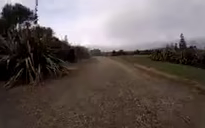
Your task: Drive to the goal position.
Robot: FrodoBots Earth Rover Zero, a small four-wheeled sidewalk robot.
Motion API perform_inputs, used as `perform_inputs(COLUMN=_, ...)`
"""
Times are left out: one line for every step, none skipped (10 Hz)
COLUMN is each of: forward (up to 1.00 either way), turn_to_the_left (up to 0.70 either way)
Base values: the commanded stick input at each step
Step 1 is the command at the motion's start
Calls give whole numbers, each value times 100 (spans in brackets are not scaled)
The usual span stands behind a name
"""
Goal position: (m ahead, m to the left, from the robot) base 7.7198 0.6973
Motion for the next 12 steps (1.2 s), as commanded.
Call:
perform_inputs(forward=85, turn_to_the_left=0)
perform_inputs(forward=85, turn_to_the_left=0)
perform_inputs(forward=85, turn_to_the_left=0)
perform_inputs(forward=85, turn_to_the_left=0)
perform_inputs(forward=85, turn_to_the_left=0)
perform_inputs(forward=85, turn_to_the_left=0)
perform_inputs(forward=85, turn_to_the_left=0)
perform_inputs(forward=85, turn_to_the_left=0)
perform_inputs(forward=85, turn_to_the_left=0)
perform_inputs(forward=85, turn_to_the_left=0)
perform_inputs(forward=85, turn_to_the_left=0)
perform_inputs(forward=85, turn_to_the_left=0)
